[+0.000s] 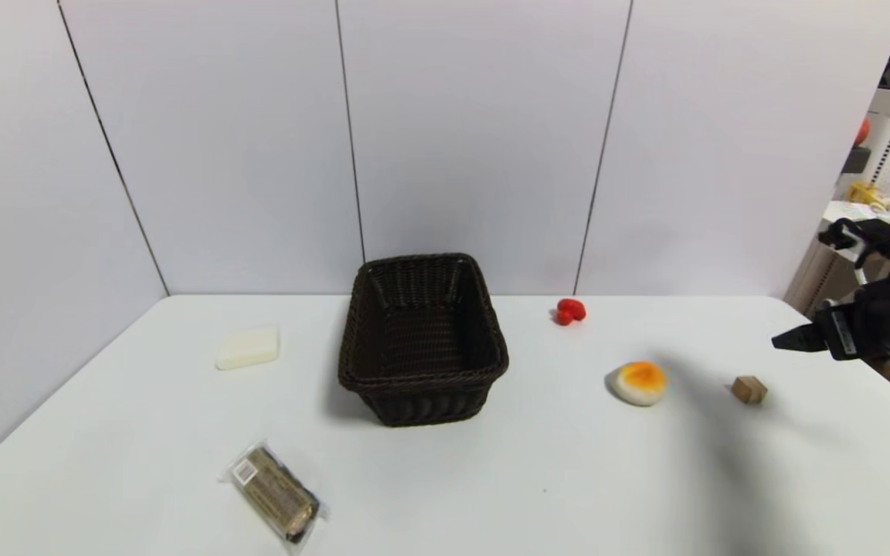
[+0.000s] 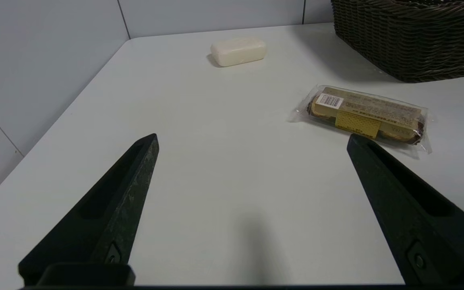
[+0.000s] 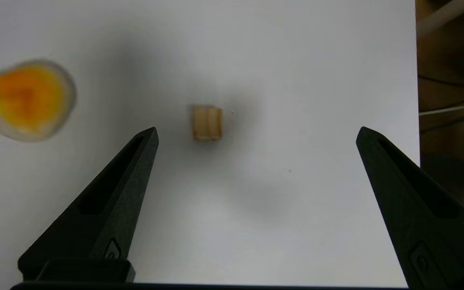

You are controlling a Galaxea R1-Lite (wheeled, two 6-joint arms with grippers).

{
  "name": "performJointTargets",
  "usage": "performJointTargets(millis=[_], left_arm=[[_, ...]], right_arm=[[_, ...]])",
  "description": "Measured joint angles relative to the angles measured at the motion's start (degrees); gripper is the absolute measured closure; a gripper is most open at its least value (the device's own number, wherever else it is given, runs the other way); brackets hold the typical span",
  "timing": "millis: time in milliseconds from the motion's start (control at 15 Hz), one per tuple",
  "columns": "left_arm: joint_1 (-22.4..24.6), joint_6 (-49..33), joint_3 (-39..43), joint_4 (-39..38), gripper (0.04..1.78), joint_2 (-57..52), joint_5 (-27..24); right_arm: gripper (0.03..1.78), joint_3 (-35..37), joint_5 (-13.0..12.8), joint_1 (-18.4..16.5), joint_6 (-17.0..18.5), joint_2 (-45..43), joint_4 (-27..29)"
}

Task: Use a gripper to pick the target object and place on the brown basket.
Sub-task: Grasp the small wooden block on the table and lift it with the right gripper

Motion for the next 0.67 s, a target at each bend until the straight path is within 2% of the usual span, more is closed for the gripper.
performJointTargets(millis=[200, 333, 533, 667], left_arm=[[-0.02, 0.02, 0.00, -0.02, 0.13, 0.00, 0.00], [-0.02, 0.00, 0.00, -0.02, 0.13, 0.00, 0.00], [-0.02, 0.02, 0.00, -0.02, 0.13, 0.00, 0.00], [0.00, 0.02, 0.00, 0.00, 0.13, 0.00, 0.02]], right_arm=[[0.11, -7.08, 0.04, -0.79, -1.18, 5.27, 10.61], [0.11, -10.75, 0.00, -0.90, -1.18, 8.19, 15.65], [0.11, -13.59, -0.13, -0.74, -0.95, 11.89, 19.13], [0.11, -14.45, -1.41, -0.22, -0.68, 13.62, 19.26]])
